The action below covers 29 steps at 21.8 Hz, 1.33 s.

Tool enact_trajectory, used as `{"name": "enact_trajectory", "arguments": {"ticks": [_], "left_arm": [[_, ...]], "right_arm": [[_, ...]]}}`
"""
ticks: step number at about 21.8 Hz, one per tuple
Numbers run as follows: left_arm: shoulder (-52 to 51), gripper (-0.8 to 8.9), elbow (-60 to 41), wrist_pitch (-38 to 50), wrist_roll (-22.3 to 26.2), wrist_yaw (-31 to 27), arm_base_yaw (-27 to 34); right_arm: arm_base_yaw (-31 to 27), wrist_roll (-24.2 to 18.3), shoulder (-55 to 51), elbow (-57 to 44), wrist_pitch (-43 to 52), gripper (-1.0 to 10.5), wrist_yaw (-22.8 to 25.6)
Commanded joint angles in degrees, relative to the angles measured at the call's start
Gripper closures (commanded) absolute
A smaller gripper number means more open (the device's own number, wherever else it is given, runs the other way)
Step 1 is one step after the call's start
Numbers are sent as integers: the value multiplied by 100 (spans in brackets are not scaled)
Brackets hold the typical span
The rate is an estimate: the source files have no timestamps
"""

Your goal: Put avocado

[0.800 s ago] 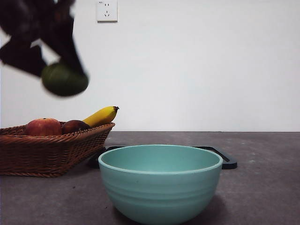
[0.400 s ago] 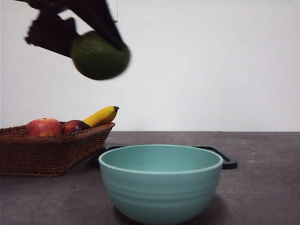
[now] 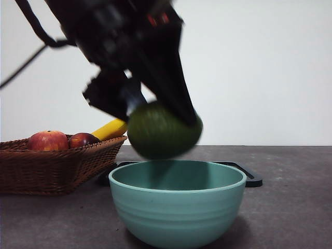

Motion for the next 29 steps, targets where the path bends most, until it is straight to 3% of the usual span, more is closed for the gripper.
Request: {"name": "enact_trajectory", "arguments": {"ticks": [1,5,11,15,19,29], "left_arm": [[332,636,103,168,214,-210,-190],[743,636,103,197,356,-612,-361],[970,622,103,260,358,-654,-435],[970,461,103,304,308,-651,-461],[940,463,109,286,214,-647,-481],[-289,464,254,275,-48,-645,-199]], "right_arm": [[35,-39,46,103,52,577,11],[35,-39,46,103,55,577,11],[35,-39,46,103,52,577,9],[35,-39,46,103,52,577,7],[35,-42,46,103,52,577,9],[35,-42,46,103,55,577,9]]}}
